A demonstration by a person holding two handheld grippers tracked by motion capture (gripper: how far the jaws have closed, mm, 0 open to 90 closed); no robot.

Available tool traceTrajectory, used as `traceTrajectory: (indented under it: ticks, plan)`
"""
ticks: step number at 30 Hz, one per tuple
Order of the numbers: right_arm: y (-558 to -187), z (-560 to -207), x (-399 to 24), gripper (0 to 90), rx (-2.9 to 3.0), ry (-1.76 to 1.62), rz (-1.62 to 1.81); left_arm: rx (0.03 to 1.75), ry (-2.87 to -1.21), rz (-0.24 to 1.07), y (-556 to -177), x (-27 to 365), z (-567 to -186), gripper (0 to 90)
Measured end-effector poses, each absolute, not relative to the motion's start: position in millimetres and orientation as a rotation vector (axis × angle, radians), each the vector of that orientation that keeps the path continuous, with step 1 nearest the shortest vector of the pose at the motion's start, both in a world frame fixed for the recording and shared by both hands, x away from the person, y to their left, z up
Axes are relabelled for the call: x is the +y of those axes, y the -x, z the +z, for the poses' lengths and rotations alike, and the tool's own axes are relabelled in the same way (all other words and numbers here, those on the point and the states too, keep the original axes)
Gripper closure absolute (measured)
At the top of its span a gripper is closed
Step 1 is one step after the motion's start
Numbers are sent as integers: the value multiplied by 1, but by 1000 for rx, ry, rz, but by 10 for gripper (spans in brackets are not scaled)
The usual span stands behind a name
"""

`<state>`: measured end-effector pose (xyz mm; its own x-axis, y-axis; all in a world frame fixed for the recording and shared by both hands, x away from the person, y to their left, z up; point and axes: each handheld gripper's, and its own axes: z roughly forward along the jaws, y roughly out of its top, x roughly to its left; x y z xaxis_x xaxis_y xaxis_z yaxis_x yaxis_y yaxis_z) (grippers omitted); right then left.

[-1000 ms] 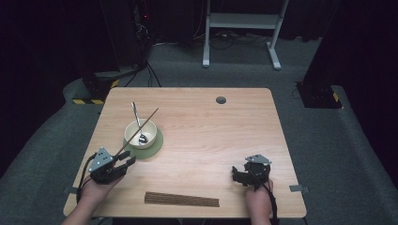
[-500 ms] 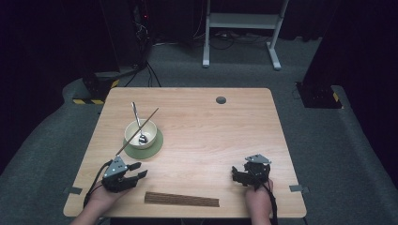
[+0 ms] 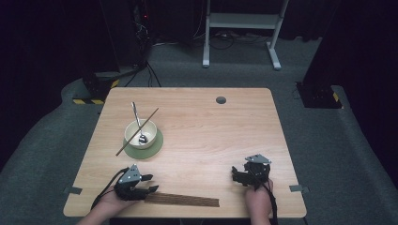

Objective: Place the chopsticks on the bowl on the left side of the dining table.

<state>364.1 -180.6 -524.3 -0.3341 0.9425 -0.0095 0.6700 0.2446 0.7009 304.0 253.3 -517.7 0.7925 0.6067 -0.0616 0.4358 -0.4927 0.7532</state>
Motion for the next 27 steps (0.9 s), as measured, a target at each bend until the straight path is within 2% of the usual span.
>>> traceTrajectory:
  ticks: [13,27]
  plan:
    - [-364,-524,-181,89,2092,-1470,848,732,-2137,228,-302,252,-514,473]
    - [-364,-524,-181,89,2092,-1470,848,719,-2188,231,-304,243,-520,467]
